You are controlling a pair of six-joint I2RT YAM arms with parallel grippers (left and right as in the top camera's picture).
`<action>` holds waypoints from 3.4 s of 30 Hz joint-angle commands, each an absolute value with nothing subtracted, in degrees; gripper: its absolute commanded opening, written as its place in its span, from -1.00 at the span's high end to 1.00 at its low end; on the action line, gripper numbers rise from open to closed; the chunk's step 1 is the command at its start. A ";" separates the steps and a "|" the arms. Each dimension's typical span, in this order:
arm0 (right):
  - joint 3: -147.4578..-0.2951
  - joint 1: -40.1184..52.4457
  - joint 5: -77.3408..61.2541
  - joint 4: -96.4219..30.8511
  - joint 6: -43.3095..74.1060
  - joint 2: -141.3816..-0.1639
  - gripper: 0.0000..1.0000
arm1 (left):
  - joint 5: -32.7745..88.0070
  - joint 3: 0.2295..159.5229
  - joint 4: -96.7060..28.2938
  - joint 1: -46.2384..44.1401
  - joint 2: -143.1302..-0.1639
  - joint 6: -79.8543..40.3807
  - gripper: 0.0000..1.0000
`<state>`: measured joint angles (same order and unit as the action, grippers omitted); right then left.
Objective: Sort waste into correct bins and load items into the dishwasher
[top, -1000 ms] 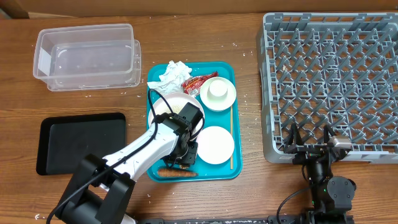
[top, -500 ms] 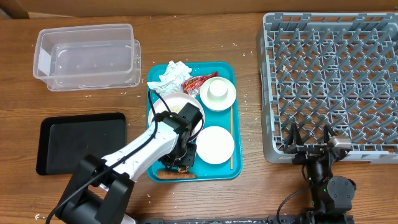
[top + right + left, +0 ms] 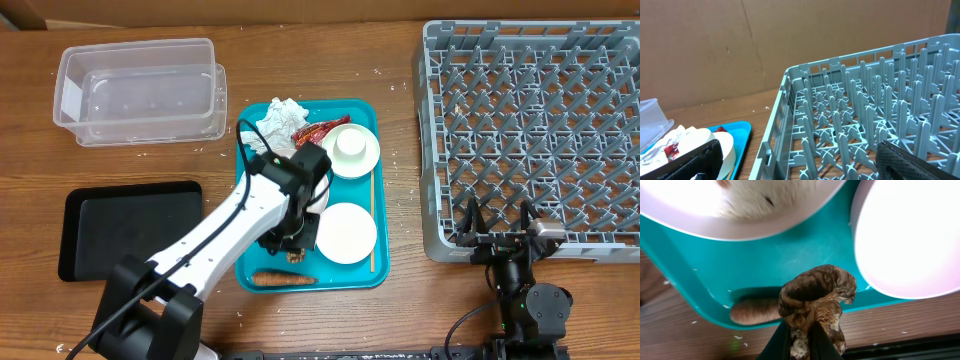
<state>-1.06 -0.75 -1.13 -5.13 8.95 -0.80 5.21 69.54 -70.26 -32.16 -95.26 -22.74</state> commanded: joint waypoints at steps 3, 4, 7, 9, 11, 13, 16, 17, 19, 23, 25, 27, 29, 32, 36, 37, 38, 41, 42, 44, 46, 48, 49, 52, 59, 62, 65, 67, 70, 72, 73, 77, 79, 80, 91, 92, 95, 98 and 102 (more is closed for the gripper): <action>-0.45 -0.82 -1.17 -4.71 8.71 -0.16 -1.00 | 3.84 77.82 -72.27 -26.50 -95.48 -22.81 0.84; -0.45 -0.82 -1.17 -4.71 8.71 -0.16 -1.00 | 3.84 78.89 -71.90 -25.06 -95.48 -22.83 0.83; -0.45 -0.82 -1.19 -4.71 8.71 -0.16 -1.00 | 3.86 81.01 -69.58 -20.88 -95.48 -22.87 0.82; -0.45 -0.82 -1.17 -4.71 8.71 -0.16 -1.00 | 3.88 81.65 -66.83 -18.02 -95.48 -22.87 0.82; -0.45 -0.82 -1.17 -4.71 8.71 -0.16 -1.00 | 4.03 81.67 -61.49 -14.11 -95.48 -22.90 0.81; -0.45 -0.82 -1.19 -4.71 8.71 -0.16 -1.00 | 4.03 81.67 -56.53 -10.96 -95.48 -22.90 0.81; -0.45 -0.82 -1.19 -4.71 8.71 -0.16 -1.00 | 4.05 81.67 -49.87 -7.18 -95.48 -23.70 0.82; -0.45 -0.82 -1.19 -4.71 8.71 -0.16 -1.00 | 4.03 81.67 -47.29 -6.00 -95.48 -23.79 0.82; -0.45 -0.82 -1.17 -4.71 8.71 -0.16 -1.00 | 4.03 81.67 -42.65 -3.77 -95.48 -23.86 0.82; -0.45 -0.82 -1.19 -4.71 8.71 -0.16 -1.00 | 4.01 81.67 -34.52 0.08 -95.48 -25.63 0.81; -0.45 -0.82 -1.19 -4.71 8.71 -0.16 -1.00 | 4.01 81.67 -31.53 1.43 -95.48 -25.80 0.79; -0.45 -0.82 -1.17 -4.69 8.71 -0.16 -1.00 | 3.81 81.67 -28.91 2.72 -95.50 -25.78 0.77; -0.45 -0.82 -1.17 -4.71 8.71 -0.16 -1.00 | 3.33 81.67 -27.44 3.68 -95.50 -25.80 0.75; -0.45 -0.82 -1.17 -4.71 8.71 -0.16 -1.00 | 2.33 81.67 -27.90 4.71 -95.50 -25.78 0.78; -0.45 -0.82 -1.17 -4.71 8.71 -0.16 -1.00 | 2.35 81.67 -33.43 5.89 -95.46 -27.97 0.80; -0.45 -0.82 -1.17 -4.71 8.71 -0.16 -1.00 | 2.35 81.67 -35.53 6.26 -95.46 -29.06 0.83; -0.45 -0.82 -1.19 -4.71 8.71 -0.16 -1.00 | 2.35 81.67 -37.82 6.74 -95.46 -30.20 0.85; -0.45 -0.82 -1.19 -4.71 8.71 -0.16 -1.00 | 2.37 81.67 -43.79 8.34 -95.46 -32.08 0.88; -0.45 -0.82 -1.17 -4.71 8.71 -0.16 -1.00 | 2.35 81.67 -45.93 9.06 -95.46 -32.42 0.89; -0.45 -0.82 -1.17 -4.71 8.71 -0.16 -1.00 | 2.24 81.67 -49.80 10.72 -95.46 -32.42 0.90; -0.45 -0.82 -1.17 -4.71 8.71 -0.16 -1.00 | 0.10 81.67 -53.80 12.58 -95.46 -33.93 0.86; -0.45 -0.82 -1.17 -4.71 8.71 -0.16 -1.00 | -3.60 81.67 -58.59 15.05 -95.46 -37.67 0.85; -0.45 -0.82 -1.19 -4.71 8.71 -0.16 -1.00 | -4.99 81.65 -60.75 16.36 -95.46 -39.11 0.85; -0.45 -0.82 -1.17 -4.71 8.71 -0.16 -1.00 | -6.57 81.43 -64.88 19.59 -95.46 -41.39 0.86; -0.45 -0.82 -1.17 -4.71 8.71 -0.16 -1.00 | -8.69 77.19 -64.86 22.37 -95.46 -43.94 0.82; -0.45 -0.82 -1.19 -4.71 8.71 -0.16 -1.00 | -8.99 73.23 -62.39 22.50 -95.46 -45.50 0.78; -0.45 -0.82 -1.19 -4.71 8.71 -0.16 -1.00 | -8.16 69.38 -59.75 22.48 -95.46 -45.50 0.78; -0.45 -0.82 -1.17 -4.71 8.71 -0.16 -1.00 | -7.86 67.79 -59.13 22.50 -95.46 -45.52 0.77; -0.45 -0.82 -1.19 -4.71 8.71 -0.16 -1.00 | -7.88 66.83 -59.13 22.50 -95.46 -45.47 0.74; -0.45 -0.82 -1.17 -4.71 8.71 -0.16 -1.00 | -7.88 66.78 -59.35 22.50 -95.46 -45.41 0.67; -0.45 -0.82 -1.19 -4.71 8.71 -0.16 -1.00 | -7.88 66.78 -59.42 22.50 -95.46 -45.41 0.48; -0.45 -0.82 -1.17 -4.71 8.71 -0.16 -1.00 | -7.88 66.78 -59.59 22.50 -95.46 -45.19 0.03; -0.45 -0.82 -1.17 -4.71 8.71 -0.16 -1.00 | -7.86 66.78 -59.68 22.50 -95.46 -45.19 0.03; -0.45 -0.82 -1.17 -4.71 8.71 -0.16 -1.00 | -7.84 66.78 -59.75 22.50 -95.46 -45.19 0.02; -0.45 -0.82 -1.19 -4.71 8.71 -0.16 -1.00 | 14.96 68.64 -60.82 22.06 -95.33 -33.89 0.05; -0.45 -0.82 -1.19 -4.71 8.71 -0.16 -1.00 | 17.72 68.64 -61.49 21.61 -95.31 -31.92 0.06; -0.45 -0.82 -1.19 -4.71 8.71 -0.16 -1.00 | 23.38 68.64 -64.31 19.16 -95.29 -25.87 0.06; -0.45 -0.82 -1.17 -4.71 8.71 -0.16 -1.00 | 24.05 68.64 -67.02 15.29 -95.02 -22.50 0.07; -0.45 -0.82 -1.19 -4.71 8.71 -0.16 -1.00 | 23.99 68.64 -65.93 9.54 -94.80 -21.65 0.06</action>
